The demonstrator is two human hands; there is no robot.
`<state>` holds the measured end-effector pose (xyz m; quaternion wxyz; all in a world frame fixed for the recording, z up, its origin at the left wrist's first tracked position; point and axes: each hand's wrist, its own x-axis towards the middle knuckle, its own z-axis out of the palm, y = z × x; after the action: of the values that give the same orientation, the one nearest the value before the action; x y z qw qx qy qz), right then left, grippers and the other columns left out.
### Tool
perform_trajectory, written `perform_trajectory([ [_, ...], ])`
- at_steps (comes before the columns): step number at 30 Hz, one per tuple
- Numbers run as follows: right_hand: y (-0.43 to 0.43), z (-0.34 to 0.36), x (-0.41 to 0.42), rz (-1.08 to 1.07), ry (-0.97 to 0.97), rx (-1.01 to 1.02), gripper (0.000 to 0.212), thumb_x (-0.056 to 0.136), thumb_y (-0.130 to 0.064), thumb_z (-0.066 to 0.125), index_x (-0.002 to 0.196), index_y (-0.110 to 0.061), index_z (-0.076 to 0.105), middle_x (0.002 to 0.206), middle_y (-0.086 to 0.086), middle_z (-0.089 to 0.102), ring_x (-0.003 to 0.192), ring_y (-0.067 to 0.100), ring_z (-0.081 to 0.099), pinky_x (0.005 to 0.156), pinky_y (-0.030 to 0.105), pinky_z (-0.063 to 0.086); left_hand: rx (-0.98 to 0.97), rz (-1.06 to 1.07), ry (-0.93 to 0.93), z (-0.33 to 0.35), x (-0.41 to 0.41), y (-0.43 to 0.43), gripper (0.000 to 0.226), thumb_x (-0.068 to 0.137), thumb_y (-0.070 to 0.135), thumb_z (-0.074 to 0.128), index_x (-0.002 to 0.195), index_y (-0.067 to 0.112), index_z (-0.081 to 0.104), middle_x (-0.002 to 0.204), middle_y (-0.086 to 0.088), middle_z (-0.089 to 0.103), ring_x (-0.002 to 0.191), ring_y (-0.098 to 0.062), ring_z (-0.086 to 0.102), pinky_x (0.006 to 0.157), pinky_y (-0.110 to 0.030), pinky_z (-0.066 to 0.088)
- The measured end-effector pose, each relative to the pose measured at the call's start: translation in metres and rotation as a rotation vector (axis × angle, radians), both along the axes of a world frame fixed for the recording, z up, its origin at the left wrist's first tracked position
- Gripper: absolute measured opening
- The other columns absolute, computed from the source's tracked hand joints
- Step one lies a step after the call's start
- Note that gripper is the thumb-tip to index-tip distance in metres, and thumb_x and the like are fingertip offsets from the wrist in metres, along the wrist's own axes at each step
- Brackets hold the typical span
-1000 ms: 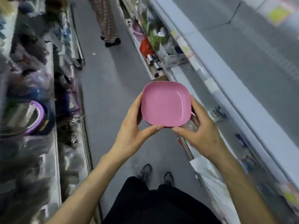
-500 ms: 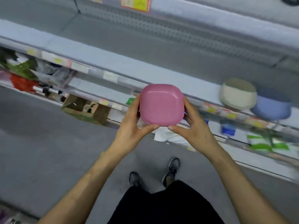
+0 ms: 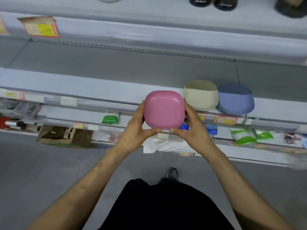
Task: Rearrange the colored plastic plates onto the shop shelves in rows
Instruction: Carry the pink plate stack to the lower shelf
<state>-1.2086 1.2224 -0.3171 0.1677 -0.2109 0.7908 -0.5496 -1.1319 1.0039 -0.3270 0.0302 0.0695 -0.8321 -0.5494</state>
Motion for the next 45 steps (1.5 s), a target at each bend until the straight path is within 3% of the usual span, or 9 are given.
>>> perform_trajectory([
  [8,-0.001,-0.016,-0.046,-0.037,-0.001,0.094,0.102,0.077,-0.022,0.092,0.160,-0.030,0.033,0.144,-0.007,0.037,0.112,-0.021,0.052,0.091,-0.002,0.039,-0.068,0.004,-0.032,-0.010,-0.047,-0.002,0.108,0.079,0.034,0.090,0.160,0.042,0.020,0.153,0.018,0.043,0.137,-0.007,0.049,0.110,-0.041,0.049],
  [13,-0.013,-0.020,-0.069,-0.104,0.029,0.196,0.107,0.074,-0.026,0.094,0.160,-0.032,0.031,0.145,-0.005,0.038,0.109,-0.007,0.060,0.096,0.005,0.043,-0.011,-0.047,-0.012,-0.012,-0.080,-0.012,0.098,0.079,0.028,0.091,0.156,0.037,0.029,0.144,0.014,0.052,0.129,-0.010,0.056,0.100,-0.026,0.051],
  [17,-0.020,-0.024,-0.082,-0.139,0.075,0.276,0.099,0.076,-0.023,0.090,0.157,-0.036,0.034,0.144,-0.005,0.039,0.120,0.016,0.060,0.108,0.034,0.050,-0.019,-0.053,-0.006,-0.021,-0.101,-0.021,0.099,0.077,0.025,0.090,0.154,0.038,0.031,0.143,0.015,0.052,0.127,-0.010,0.057,0.098,-0.024,0.052],
  [20,-0.024,-0.027,-0.087,-0.134,0.119,0.361,0.090,0.079,-0.020,0.086,0.155,-0.031,0.039,0.142,0.001,0.044,0.124,0.018,0.054,0.108,0.029,0.045,-0.019,-0.067,-0.014,-0.032,-0.108,-0.028,0.098,0.077,0.024,0.091,0.154,0.035,0.031,0.144,0.011,0.051,0.128,-0.013,0.057,0.096,-0.029,0.057],
  [24,-0.030,-0.032,-0.089,-0.136,0.151,0.463,0.077,0.084,-0.018,0.081,0.152,-0.022,0.046,0.145,0.004,0.046,0.132,0.020,0.039,0.106,0.025,0.038,0.022,-0.064,-0.026,-0.042,-0.110,-0.033,0.092,0.080,0.013,0.087,0.153,0.033,0.035,0.141,0.012,0.051,0.127,-0.007,0.055,0.091,-0.020,0.055],
  [28,-0.033,-0.035,-0.089,-0.145,0.173,0.490,0.073,0.088,-0.017,0.078,0.152,-0.021,0.045,0.147,0.001,0.043,0.132,0.018,0.036,0.100,0.018,0.035,0.005,-0.062,-0.019,-0.045,-0.113,-0.034,0.091,0.081,0.018,0.088,0.153,0.033,0.035,0.142,0.011,0.049,0.127,-0.004,0.053,0.090,-0.014,0.053],
  [35,-0.034,-0.031,-0.091,-0.154,0.181,0.506,0.066,0.090,-0.020,0.074,0.151,-0.021,0.047,0.144,0.001,0.045,0.128,0.020,0.041,0.107,0.032,0.043,-0.057,-0.036,-0.016,-0.050,-0.119,-0.031,0.096,0.081,0.014,0.086,0.158,0.025,0.029,0.150,0.002,0.044,0.121,0.002,0.050,0.087,0.001,0.042],
  [37,-0.034,-0.031,-0.092,-0.156,0.173,0.501,0.067,0.090,-0.021,0.074,0.151,-0.021,0.047,0.145,0.001,0.045,0.130,0.020,0.041,0.110,0.034,0.043,-0.068,-0.031,-0.012,-0.052,-0.119,-0.031,0.097,0.081,0.015,0.086,0.158,0.026,0.029,0.150,0.001,0.044,0.125,-0.004,0.050,0.088,0.000,0.043],
  [45,-0.035,-0.027,-0.095,-0.157,0.196,0.514,0.064,0.091,-0.023,0.075,0.150,-0.023,0.049,0.143,0.002,0.048,0.131,0.022,0.041,0.107,0.031,0.040,-0.073,-0.037,-0.026,-0.052,-0.120,-0.032,0.099,0.081,0.022,0.087,0.159,0.028,0.026,0.151,0.004,0.044,0.129,-0.009,0.049,0.089,0.001,0.042],
])
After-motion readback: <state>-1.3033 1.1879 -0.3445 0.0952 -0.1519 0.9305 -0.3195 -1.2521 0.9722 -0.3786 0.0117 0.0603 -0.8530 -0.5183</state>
